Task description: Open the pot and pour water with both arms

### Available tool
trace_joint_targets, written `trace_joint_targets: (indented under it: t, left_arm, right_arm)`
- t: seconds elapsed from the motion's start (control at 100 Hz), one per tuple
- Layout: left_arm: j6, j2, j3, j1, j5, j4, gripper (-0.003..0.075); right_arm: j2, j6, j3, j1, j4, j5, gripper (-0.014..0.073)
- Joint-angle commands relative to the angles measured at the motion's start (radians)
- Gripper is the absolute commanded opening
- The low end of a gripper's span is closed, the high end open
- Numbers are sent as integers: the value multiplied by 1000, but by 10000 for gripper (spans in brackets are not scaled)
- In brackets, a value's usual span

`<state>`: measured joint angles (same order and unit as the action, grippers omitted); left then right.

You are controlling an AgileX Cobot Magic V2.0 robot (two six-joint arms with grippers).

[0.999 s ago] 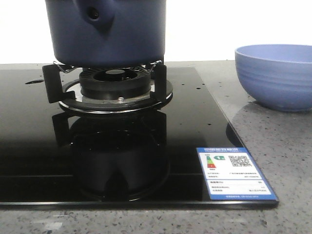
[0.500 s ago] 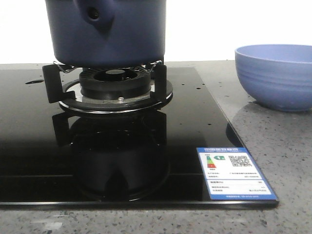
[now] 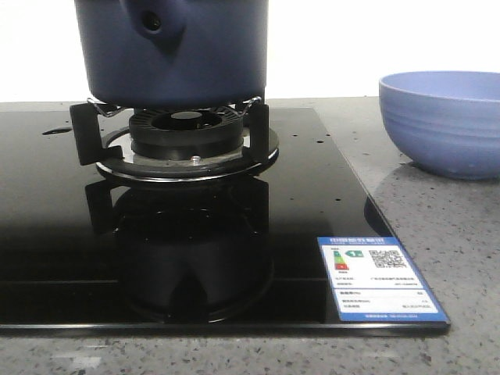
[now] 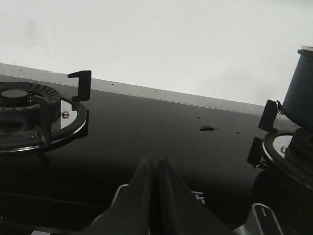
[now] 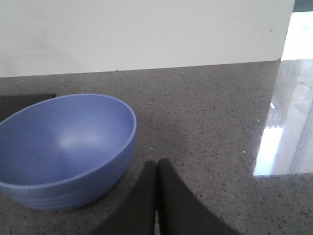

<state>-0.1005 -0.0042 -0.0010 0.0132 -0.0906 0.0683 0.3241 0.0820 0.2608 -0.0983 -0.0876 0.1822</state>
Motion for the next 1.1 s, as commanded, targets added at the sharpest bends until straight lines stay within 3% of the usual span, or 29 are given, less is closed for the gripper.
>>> trace_joint_targets:
  t: [0.0,0.32,0.37,0.63,1.089]
  left_arm:
    - [-8,-29,34,-5,76,8,-20]
    - [-8,-29,34,-5,76,10,-20]
    - [-8,-29,34,-5,76,10,-20]
    - [-8,-27,34,-5,76,10,-20]
    - [-8,-27,34,-5,76,10,-20]
  right_arm:
    - [-52,-35,-36,-2,63,-97,-62]
    - [-311,-42,-295,24,99,-169,-62]
    - [-345,-63,-294,24,101,-102,-62]
    - [-352,-63,-295,24,132,-41,-62]
    - [-352,-63,-294,24,132,-33,-62]
